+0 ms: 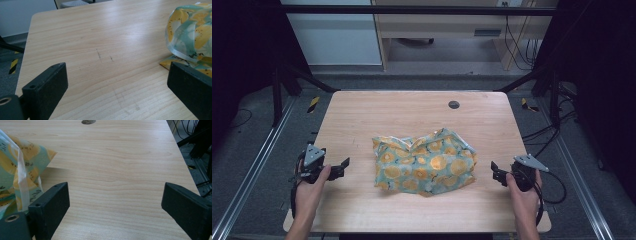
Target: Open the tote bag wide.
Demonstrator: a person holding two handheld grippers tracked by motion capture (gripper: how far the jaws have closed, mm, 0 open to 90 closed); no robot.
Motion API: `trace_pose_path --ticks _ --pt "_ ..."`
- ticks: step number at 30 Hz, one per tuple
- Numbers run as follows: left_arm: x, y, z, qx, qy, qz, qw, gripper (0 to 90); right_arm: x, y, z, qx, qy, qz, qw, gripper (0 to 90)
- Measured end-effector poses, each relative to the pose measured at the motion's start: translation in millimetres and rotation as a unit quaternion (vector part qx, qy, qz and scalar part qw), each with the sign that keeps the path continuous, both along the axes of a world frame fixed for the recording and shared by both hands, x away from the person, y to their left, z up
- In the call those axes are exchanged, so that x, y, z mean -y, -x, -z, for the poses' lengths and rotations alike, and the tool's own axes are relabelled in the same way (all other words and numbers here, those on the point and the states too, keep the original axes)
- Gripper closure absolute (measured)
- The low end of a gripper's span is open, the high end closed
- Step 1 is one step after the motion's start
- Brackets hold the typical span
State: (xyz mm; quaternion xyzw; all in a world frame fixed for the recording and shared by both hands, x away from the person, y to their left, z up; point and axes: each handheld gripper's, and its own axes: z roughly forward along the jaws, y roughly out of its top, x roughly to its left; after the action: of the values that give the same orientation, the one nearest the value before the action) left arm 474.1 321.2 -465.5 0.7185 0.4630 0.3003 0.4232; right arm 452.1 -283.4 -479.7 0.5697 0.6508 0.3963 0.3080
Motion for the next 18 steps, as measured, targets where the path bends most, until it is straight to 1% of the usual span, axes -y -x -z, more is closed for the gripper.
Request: trace_pose_path --ticks 3,4,7,11,13,14,15,16,17,18 --pt "0.6 0.2 -0.4 0.003 0.001 0.0 1.0 2.7 0.1 0.2 -0.1 0.0 0.0 -0.006 1.0 7.1" --pt "1.0 0.7 -0.9 0.007 0.0 0.001 1.0 2.7 0.4 0.5 -0.3 0.001 0.0 -0.007 1.0 7.1" --pt "1.3 1.6 -1.3 0.009 -0.003 0.0 1.0 2.7 0.9 1.8 -1.8 0.004 0.004 -0.009 0.9999 7.2" --pt "1.5 3.5 0.2 0.007 -0.009 -0.002 0.9999 2.7 -1.2 6.4 -7.2 -0.002 0.025 -0.014 0.9996 8.5" --pt "1.6 4.7 0.3 0.005 -0.011 -0.003 0.9999 2.7 -6.0 7.5 -14.0 -0.004 0.056 -0.022 0.9982 10.1" --pt "1.4 5.3 0.1 0.005 -0.014 -0.002 0.9999 2.7 -8.5 7.6 -19.0 -0.004 0.063 -0.025 0.9977 10.2" --pt "1.5 5.8 0.1 0.004 -0.015 -0.003 0.9999 2.7 -11.1 7.5 -24.7 0.001 0.065 -0.031 0.9974 11.1" --pt "1.5 5.8 0.1 0.004 -0.015 -0.003 0.9999 2.7 -11.1 7.5 -24.7 0.001 0.065 -0.031 0.9974 11.1" --pt "1.5 6.3 0.2 0.003 -0.019 -0.005 0.9998 2.8 -17.8 7.2 -40.2 0.01 0.07 -0.052 0.9961 15.0" --pt "1.3 6.3 0.1 0.003 -0.019 -0.005 0.9998 2.8 -20.0 6.8 -45.9 0.011 0.07 -0.058 0.9958 15.3"
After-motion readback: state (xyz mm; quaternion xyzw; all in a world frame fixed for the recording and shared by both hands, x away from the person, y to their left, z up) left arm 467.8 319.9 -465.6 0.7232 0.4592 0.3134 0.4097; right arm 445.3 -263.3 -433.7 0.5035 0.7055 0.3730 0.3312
